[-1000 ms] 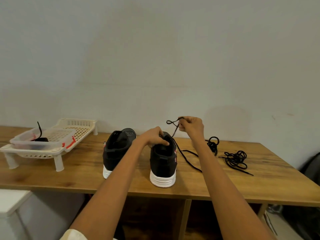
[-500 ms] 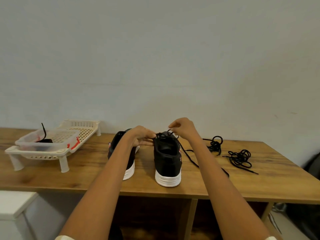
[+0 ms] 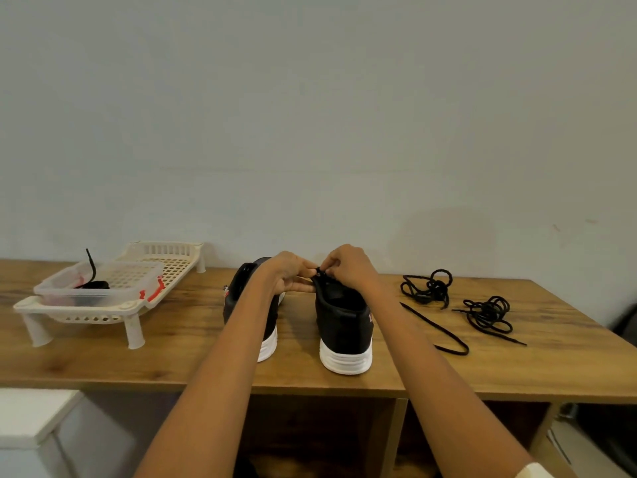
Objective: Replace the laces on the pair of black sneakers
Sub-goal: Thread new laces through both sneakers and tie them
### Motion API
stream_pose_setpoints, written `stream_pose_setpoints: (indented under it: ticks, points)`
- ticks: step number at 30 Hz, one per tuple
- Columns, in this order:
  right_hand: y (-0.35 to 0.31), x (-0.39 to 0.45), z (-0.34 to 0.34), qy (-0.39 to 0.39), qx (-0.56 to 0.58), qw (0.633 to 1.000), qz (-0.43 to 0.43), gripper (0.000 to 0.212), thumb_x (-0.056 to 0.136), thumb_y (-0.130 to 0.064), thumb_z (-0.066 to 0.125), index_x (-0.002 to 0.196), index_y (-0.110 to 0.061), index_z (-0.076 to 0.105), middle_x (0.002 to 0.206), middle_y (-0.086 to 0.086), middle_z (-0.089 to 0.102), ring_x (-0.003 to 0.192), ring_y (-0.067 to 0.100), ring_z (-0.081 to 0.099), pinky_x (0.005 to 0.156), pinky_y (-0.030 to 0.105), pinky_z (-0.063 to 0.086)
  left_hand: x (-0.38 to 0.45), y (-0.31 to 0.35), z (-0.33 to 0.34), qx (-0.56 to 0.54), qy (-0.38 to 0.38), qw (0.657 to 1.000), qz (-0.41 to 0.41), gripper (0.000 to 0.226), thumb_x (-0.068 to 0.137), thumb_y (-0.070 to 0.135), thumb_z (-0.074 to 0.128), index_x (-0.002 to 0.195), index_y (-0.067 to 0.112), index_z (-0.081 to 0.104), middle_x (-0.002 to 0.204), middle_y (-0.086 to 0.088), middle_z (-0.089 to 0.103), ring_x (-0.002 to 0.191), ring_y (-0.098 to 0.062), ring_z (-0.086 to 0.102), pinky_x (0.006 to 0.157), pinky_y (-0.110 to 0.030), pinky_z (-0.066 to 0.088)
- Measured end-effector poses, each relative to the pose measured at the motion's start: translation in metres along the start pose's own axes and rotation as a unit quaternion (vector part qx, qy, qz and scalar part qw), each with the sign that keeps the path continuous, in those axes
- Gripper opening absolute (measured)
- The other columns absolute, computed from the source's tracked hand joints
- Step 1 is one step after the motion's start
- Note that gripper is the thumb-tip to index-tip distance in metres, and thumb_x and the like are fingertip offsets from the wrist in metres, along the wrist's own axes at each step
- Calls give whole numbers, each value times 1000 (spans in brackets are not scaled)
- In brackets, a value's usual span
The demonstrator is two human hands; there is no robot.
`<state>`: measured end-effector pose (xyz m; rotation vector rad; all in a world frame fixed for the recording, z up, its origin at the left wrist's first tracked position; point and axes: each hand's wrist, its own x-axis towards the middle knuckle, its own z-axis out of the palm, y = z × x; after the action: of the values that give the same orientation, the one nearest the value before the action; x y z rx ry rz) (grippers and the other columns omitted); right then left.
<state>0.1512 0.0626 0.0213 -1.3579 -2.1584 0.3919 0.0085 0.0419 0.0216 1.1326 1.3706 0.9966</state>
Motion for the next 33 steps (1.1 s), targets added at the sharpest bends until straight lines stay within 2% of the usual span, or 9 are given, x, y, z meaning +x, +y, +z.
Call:
stream_pose_setpoints:
  ticks: [3,9,15,18,21,23,25,28,33]
  points:
    - [3,0,-3,-13,42,999,6,9,87,-2,63,90,-10,67,101,14,69,94,24,65,84,30,52,0,0,0,0,-6,1000,-2,26,92,-8,49,118,-7,57,92,-13,64,80,-22,65,66,-30,55]
    - [6,1,-4,-10,70,997,18,30,83,-5,69,73,-22,47,98,15,67,88,24,65,82,33,53,0,0,0,10,-14,1000,4,26,92,-6,52,118,-6,58,96,-15,66,83,-23,67,60,-27,58]
    - [0,2,2,4,-6,1000,7,16,84,-5,65,85,-14,51,99,11,63,90,24,58,72,29,45,0,-3,0,31,-16,999,23,25,96,2,49,117,-6,58,107,-20,66,85,-28,69,59,-29,59]
    - [0,2,8,28,39,998,27,16,85,-3,59,91,-15,51,97,10,61,88,24,58,69,27,44,1,-4,2,76,1,996,35,24,94,-2,51,116,-7,58,99,-18,67,77,-25,69,55,-27,58]
    - [4,3,8,31,77,996,44,17,87,-2,55,96,-15,49,97,11,61,83,21,56,62,24,43,3,-9,7,124,47,989,73,23,92,1,57,113,-7,61,95,-18,67,62,-19,68,53,-26,58]
    - [4,3,3,19,109,992,54,18,87,-1,55,100,-13,50,97,11,62,83,22,61,69,26,49,4,-10,10,149,71,982,93,18,92,4,57,108,-3,63,89,-15,68,57,-18,67,53,-25,58]
    - [4,4,-1,10,154,986,58,23,88,1,52,108,-9,53,95,8,60,78,20,63,77,29,54,4,-8,11,161,106,974,118,14,94,7,55,102,2,65,83,-9,68,59,-23,67,57,-29,59]
    - [5,6,-8,-2,191,981,32,29,91,-3,49,118,-6,60,96,6,61,71,14,62,70,20,54,3,2,14,144,163,955,201,12,95,14,54,94,14,66,85,-2,68,65,-21,67,63,-34,56]
    - [3,5,-9,43,219,975,-1,19,92,-20,62,96,-5,71,78,6,68,70,15,64,73,24,56,3,10,19,39,207,929,304,14,95,13,53,92,18,66,86,3,65,77,-16,63,72,-32,53]
